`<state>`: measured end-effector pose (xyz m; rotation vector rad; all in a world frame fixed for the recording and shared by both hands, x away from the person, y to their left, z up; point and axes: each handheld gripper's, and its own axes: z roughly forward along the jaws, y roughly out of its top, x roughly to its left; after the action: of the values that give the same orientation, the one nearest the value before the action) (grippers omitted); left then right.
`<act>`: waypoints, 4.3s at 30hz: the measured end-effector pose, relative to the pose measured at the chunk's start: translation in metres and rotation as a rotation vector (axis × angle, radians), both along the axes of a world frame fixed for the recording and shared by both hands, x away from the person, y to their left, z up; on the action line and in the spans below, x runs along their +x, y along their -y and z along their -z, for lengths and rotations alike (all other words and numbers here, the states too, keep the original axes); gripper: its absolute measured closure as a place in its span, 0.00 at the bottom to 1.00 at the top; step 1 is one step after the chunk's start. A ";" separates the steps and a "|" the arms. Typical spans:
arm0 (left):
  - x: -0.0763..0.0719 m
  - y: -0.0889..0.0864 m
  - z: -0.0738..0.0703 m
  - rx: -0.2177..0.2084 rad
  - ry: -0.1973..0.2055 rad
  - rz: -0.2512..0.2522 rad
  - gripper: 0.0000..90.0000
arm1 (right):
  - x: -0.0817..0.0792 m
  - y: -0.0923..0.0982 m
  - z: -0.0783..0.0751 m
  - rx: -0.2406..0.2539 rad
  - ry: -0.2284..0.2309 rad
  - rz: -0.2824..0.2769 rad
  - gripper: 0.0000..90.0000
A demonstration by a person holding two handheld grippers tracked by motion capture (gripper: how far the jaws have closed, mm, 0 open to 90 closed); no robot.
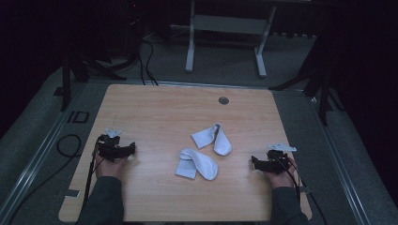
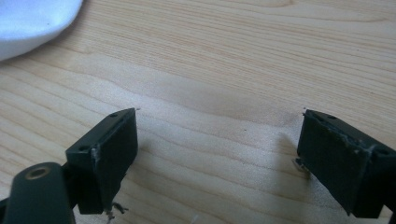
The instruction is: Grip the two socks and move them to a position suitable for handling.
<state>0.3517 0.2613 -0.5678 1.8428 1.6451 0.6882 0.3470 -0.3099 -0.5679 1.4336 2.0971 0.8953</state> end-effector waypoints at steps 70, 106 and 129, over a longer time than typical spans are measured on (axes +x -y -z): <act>-0.040 0.044 -0.055 -0.103 0.017 0.317 0.62 | 0.000 0.000 0.000 0.000 -0.001 0.002 0.13; -0.046 0.078 -0.045 -0.115 -0.024 0.471 0.77 | 0.000 0.000 0.000 0.001 -0.001 0.002 0.13; -0.051 0.109 -0.042 -0.111 -0.039 0.585 1.00 | 0.000 0.000 0.000 0.001 -0.001 0.002 0.13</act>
<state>0.3012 0.1523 -0.5258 2.1156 1.0475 0.2999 0.3466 -0.3098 -0.5678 1.4357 2.0960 0.8951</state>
